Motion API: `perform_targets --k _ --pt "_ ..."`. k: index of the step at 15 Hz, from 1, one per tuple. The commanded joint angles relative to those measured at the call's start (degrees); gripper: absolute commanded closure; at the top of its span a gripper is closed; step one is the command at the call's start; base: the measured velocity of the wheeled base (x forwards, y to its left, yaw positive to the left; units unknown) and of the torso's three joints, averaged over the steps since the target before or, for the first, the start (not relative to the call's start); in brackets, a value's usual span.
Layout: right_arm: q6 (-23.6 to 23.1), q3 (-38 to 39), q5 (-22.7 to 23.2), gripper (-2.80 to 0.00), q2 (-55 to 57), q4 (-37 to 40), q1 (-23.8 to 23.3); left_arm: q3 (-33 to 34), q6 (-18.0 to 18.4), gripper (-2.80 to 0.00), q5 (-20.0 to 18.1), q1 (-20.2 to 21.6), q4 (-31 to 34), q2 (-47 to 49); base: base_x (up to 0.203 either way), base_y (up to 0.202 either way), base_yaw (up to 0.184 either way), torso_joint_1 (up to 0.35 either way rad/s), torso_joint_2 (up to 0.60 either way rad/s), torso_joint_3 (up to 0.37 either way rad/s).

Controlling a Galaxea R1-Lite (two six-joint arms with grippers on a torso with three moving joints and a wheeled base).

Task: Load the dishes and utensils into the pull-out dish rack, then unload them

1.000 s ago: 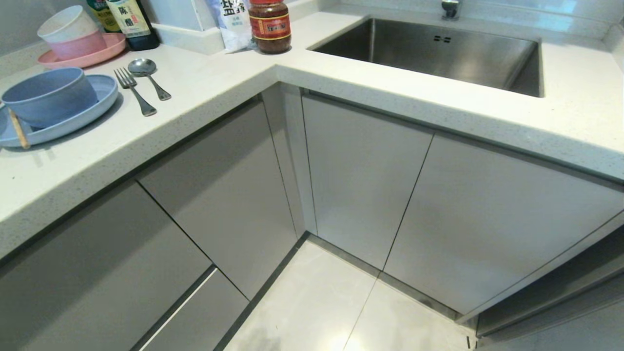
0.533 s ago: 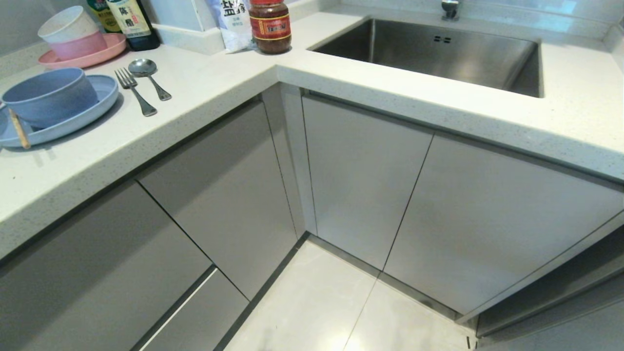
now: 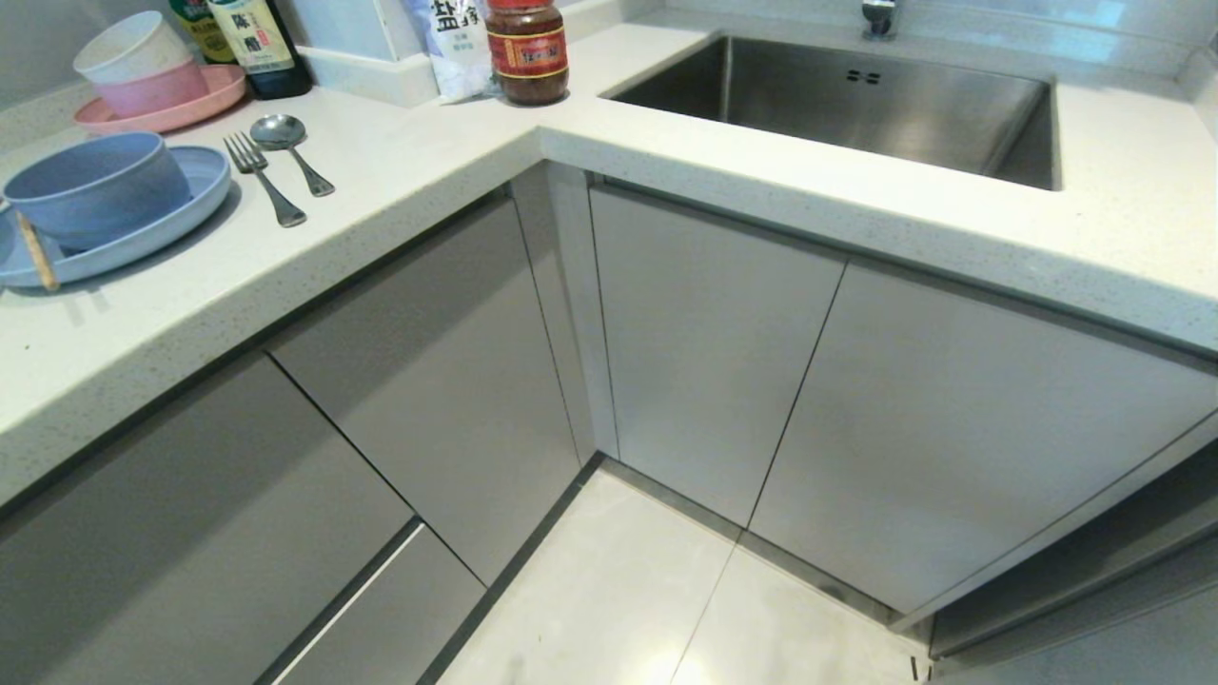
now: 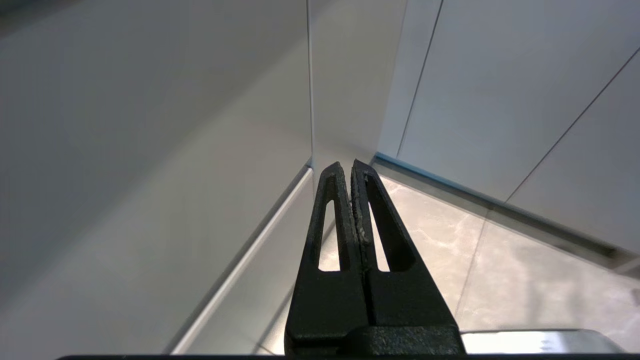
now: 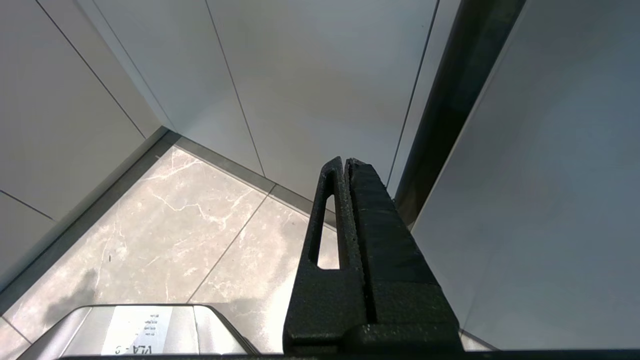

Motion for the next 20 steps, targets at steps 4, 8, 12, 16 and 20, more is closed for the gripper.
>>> perform_targets --k 4,8,12,16,20 --pt "0.01 0.09 0.00 0.00 -0.23 -0.01 0.02 1.08 -0.85 0.00 0.08 0.02 0.07 0.02 0.000 0.000 0.000 0.000 0.00 0.000" --pt "0.05 0.09 0.00 0.00 -0.23 -0.01 0.02 0.99 -1.38 0.00 0.35 0.02 0.07 0.02 0.000 0.000 0.000 0.000 0.00 0.000" --pt "0.04 0.09 0.00 0.00 -0.23 -0.02 0.02 0.99 -1.29 0.00 0.35 0.02 0.07 0.02 0.000 0.000 0.000 0.005 0.00 0.116" --pt "0.02 0.09 0.00 0.00 -0.23 -0.01 0.02 0.99 -0.94 0.00 0.10 0.02 0.07 0.02 0.000 0.000 0.000 0.004 0.00 0.199" --pt "-0.03 0.09 0.00 0.00 -0.23 -0.01 0.02 0.99 -1.12 0.00 0.08 0.02 0.07 0.02 0.000 0.000 0.000 0.002 0.00 0.203"
